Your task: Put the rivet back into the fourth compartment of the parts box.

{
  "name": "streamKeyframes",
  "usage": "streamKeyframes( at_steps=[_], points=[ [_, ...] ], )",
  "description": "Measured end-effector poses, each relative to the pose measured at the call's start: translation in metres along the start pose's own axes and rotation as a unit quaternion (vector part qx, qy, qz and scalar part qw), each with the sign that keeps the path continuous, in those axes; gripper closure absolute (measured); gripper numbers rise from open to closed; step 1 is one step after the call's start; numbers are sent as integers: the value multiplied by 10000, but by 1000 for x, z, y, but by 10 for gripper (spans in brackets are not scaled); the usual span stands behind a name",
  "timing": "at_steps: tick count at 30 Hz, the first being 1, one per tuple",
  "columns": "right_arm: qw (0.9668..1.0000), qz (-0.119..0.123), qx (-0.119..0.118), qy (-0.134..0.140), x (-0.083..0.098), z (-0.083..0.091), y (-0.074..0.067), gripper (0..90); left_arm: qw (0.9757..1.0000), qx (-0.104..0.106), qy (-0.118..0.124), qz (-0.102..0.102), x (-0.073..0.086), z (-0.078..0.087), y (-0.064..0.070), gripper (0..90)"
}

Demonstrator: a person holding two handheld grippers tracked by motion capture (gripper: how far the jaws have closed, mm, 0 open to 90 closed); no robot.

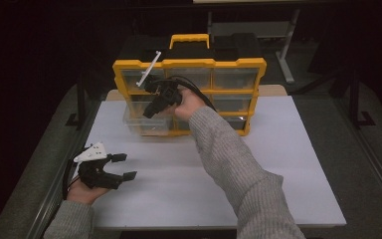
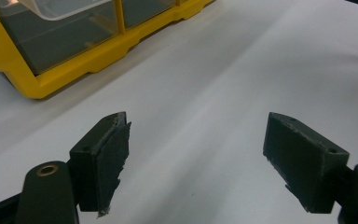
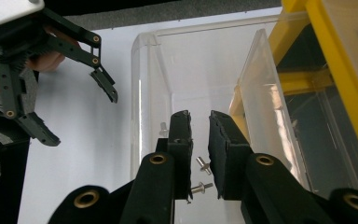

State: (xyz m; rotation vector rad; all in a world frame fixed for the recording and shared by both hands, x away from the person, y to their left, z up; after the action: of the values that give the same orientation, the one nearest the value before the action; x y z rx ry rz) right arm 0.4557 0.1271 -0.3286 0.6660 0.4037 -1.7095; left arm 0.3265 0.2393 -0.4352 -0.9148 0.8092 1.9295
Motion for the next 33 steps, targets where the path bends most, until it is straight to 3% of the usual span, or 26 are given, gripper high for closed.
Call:
streamKeyframes(
  at_steps=[13,17,33],
  points=[
    [9995,-165,-113,254,-2,21,-1,714,10000,9,6,29,1,0,0,219],
    [9995,-143,-130,267,-3,24,-4,691,10000,14,-28,-84,0,-1,-1,219],
    [9989,-222,-228,336,-1,31,-9,656,10000,43,-9,-62,-1,-2,-2,218]
  ],
)
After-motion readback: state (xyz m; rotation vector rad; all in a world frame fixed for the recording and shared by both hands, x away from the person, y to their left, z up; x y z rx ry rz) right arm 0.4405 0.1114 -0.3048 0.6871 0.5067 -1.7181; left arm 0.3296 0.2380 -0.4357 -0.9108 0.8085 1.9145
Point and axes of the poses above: each handheld gripper's, and its own axes: z roughly backward along the jaws, x roughly out of its underside, y roughly to its right, the point moved 9 cm from there along -z, roughly forward along the jaws, and after that the axes turned 10 degrees about x, right-handed, at the moved point
